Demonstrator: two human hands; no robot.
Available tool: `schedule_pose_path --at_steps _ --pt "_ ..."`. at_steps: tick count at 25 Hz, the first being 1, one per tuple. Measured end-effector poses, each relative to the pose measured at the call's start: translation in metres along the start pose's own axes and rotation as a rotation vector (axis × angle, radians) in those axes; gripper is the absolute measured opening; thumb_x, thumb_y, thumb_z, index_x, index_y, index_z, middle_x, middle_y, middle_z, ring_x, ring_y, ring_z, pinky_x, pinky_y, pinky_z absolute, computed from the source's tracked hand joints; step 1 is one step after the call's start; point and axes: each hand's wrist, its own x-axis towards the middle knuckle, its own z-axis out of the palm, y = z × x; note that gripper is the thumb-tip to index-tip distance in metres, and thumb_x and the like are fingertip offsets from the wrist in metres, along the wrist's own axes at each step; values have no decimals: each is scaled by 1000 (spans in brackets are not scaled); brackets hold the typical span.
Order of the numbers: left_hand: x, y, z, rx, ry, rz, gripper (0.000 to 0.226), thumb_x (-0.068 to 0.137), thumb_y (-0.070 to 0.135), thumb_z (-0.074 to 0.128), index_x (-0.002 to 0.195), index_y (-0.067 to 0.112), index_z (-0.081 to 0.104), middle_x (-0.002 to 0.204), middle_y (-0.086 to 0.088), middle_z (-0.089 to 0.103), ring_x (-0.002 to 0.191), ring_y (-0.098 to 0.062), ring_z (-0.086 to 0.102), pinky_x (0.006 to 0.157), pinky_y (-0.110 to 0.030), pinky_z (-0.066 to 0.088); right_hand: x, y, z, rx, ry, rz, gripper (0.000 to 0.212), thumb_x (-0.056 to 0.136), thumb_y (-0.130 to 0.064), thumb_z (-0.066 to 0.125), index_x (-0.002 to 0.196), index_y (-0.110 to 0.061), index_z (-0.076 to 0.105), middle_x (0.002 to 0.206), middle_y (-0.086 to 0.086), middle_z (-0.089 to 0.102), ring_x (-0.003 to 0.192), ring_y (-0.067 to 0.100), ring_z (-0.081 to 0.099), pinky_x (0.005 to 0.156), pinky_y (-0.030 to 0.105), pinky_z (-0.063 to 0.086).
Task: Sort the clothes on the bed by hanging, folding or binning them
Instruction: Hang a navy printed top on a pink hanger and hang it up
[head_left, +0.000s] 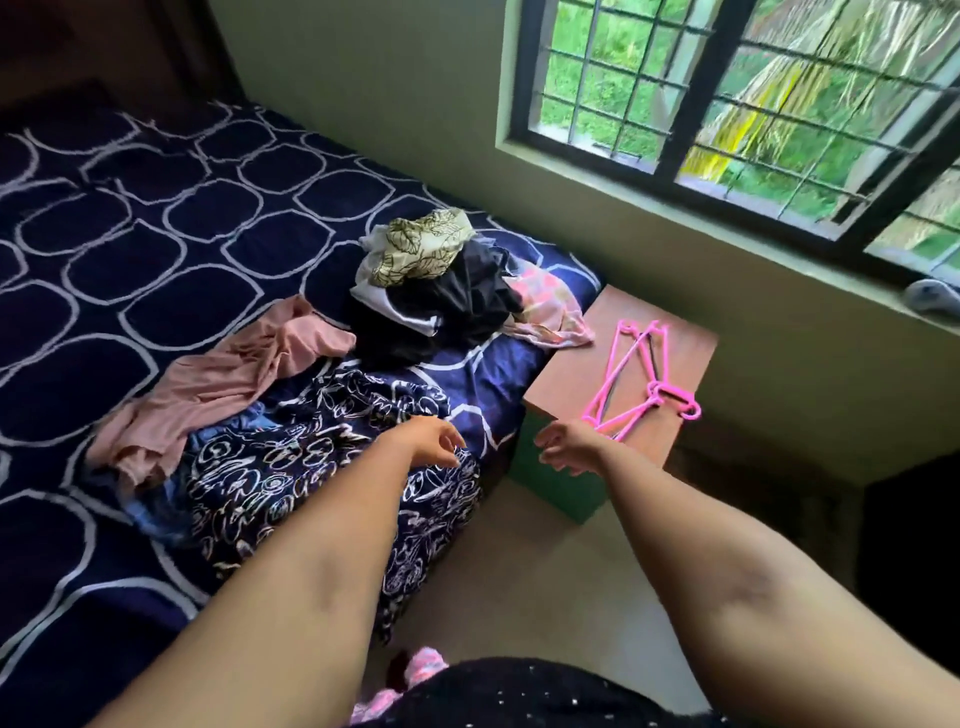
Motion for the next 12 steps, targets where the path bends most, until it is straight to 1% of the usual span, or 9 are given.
schedule_pose_path --at_steps 1,3,5,6,8,9,11,12 --pt "4 16 7 18 -3 4 36 82 23 72 118 19 65 109 -2 69 100 -15 62 89 -23 47 -7 16 -8 -6 23 -8 33 86 -8 59 119 -10 62 103 11 69 76 18 64 59 27 54" --pt "13 47 21 52 1 17 34 82 26 72 115 22 67 109 0 70 98 -13 63 91 -26 48 -20 50 -23 -15 69 -19 34 86 -6 60 119 -8 63 107 12 69 79 19 65 58 24 53" --pt "24 78 36 95 13 33 30 83 31 71 113 27 68 108 3 70 97 -12 63 90 -25 49 -31 84 -34 -24 98 14 34 86 -6 62 119 -9 64 113 11 68 89 23 67 68 26 56" --pt "28 94 42 127 22 42 29 83 34 70 112 29 68 109 5 69 98 -11 63 90 -25 49 -34 100 -39 -28 107 37 34 86 -7 63 120 -10 64 115 12 67 93 24 66 71 21 55" --pt "37 121 51 186 44 64 30 85 37 67 113 30 68 111 8 68 102 -11 62 90 -26 49 -39 127 -49 -17 115 67 34 86 -4 63 120 -9 63 118 14 64 96 24 64 61 8 46" --pt "41 131 54 205 48 76 30 85 38 66 114 30 68 113 9 67 105 -11 61 90 -27 49 -41 137 -54 -29 113 76 34 86 -5 63 119 -8 64 119 14 64 100 25 62 61 8 44" --pt "52 150 57 238 34 98 30 85 39 65 114 30 68 114 9 67 107 -12 61 91 -28 49 -46 157 -65 -80 126 99 32 86 -9 64 119 -8 64 120 10 64 110 25 59 78 19 44" --pt "59 157 56 251 27 107 29 85 39 65 113 31 68 114 8 67 106 -12 61 90 -29 49 -47 165 -70 -85 134 125 33 86 -11 64 119 -8 64 120 9 64 111 25 58 85 22 43"
